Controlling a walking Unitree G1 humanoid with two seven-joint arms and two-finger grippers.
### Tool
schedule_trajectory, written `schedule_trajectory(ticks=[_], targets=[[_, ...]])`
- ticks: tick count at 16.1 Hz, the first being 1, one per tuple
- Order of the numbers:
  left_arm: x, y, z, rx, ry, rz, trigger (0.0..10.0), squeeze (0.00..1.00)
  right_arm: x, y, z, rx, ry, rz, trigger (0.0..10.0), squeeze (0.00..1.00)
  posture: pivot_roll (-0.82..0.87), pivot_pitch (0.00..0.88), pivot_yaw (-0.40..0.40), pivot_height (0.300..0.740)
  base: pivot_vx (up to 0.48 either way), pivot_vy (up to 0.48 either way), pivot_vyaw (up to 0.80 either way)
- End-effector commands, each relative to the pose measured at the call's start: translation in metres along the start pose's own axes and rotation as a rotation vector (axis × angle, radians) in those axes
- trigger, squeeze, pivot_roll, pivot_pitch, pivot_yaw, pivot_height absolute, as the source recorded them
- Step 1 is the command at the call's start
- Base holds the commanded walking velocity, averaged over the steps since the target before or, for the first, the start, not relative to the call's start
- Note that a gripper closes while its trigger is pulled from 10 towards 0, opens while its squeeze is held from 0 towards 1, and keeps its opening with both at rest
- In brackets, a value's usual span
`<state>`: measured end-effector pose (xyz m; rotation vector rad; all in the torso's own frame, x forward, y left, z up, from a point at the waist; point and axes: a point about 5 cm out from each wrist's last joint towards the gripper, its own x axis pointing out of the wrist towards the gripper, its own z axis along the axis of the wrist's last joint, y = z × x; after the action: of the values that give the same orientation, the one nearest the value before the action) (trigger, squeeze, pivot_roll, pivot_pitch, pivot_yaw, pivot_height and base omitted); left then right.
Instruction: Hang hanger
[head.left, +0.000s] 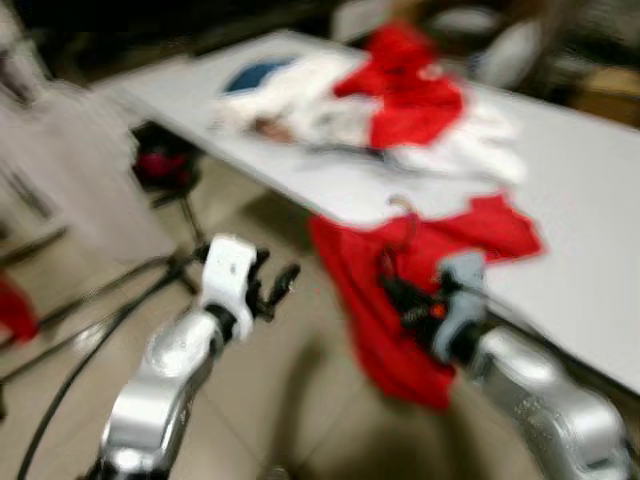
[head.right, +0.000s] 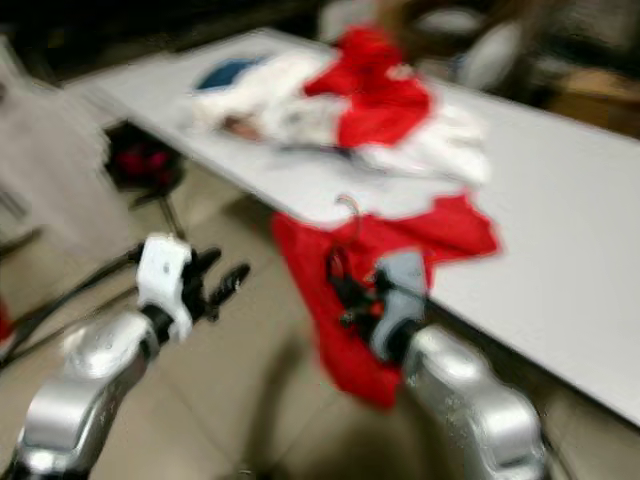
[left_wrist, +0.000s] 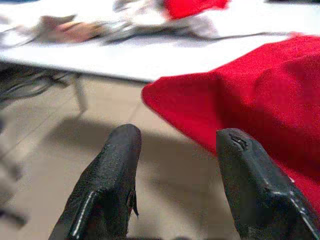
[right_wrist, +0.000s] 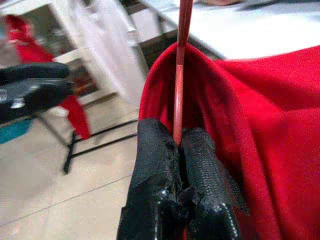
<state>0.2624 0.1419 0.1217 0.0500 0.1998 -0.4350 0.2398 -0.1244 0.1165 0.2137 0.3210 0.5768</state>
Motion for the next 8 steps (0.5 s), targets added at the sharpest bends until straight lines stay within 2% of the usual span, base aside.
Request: schedule_trajectory(ticks=[1,8], targets=[[0.0004,0.0042,-0.0013,-0.017,0.022,0.044,10.0,0.0,-0.0019,-0.0043,0.0065,-0.027,-0.034,-0.027,10.0,0.0,-0.11,0.0,0.053,0.74,0.0,0.0,0.8],[0.0004,0.0042,-0.0013,-0.017,0.022,0.044,10.0,0.0,-0.0019,-0.0043,0.0065,-0.027,-0.034,-0.027,10.0,0.0,-0.11,0.0,0.053,0.74,0.0,0.0,0.8]])
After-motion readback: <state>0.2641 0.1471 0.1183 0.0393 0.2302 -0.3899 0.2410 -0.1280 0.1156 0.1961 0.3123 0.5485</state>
